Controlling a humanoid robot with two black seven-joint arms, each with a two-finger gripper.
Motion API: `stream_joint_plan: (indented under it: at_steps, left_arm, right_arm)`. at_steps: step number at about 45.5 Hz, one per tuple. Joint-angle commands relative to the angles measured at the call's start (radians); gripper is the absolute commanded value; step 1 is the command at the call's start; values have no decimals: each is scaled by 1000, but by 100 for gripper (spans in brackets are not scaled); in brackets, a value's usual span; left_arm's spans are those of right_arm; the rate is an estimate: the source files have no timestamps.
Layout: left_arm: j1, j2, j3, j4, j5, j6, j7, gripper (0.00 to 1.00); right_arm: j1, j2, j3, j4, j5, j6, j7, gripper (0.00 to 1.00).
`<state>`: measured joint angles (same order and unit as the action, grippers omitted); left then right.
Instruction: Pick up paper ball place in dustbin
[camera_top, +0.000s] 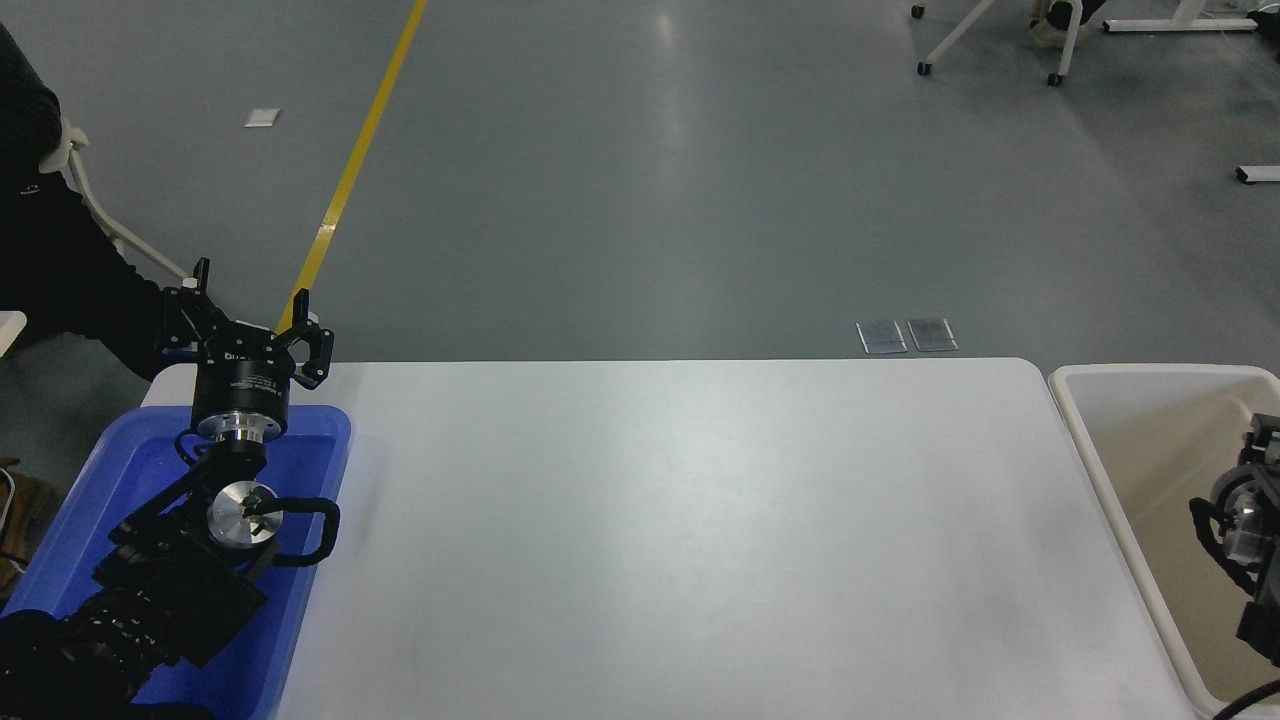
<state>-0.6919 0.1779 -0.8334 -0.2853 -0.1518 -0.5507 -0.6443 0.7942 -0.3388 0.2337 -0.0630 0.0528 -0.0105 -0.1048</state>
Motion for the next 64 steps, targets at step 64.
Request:
stream_joint_plan:
  at_steps: [64]
  left_arm:
    - [0,2,2,0,0,0,0,99]
  right_arm:
    - [1212,52,-1210,1430,-312,27,37,100]
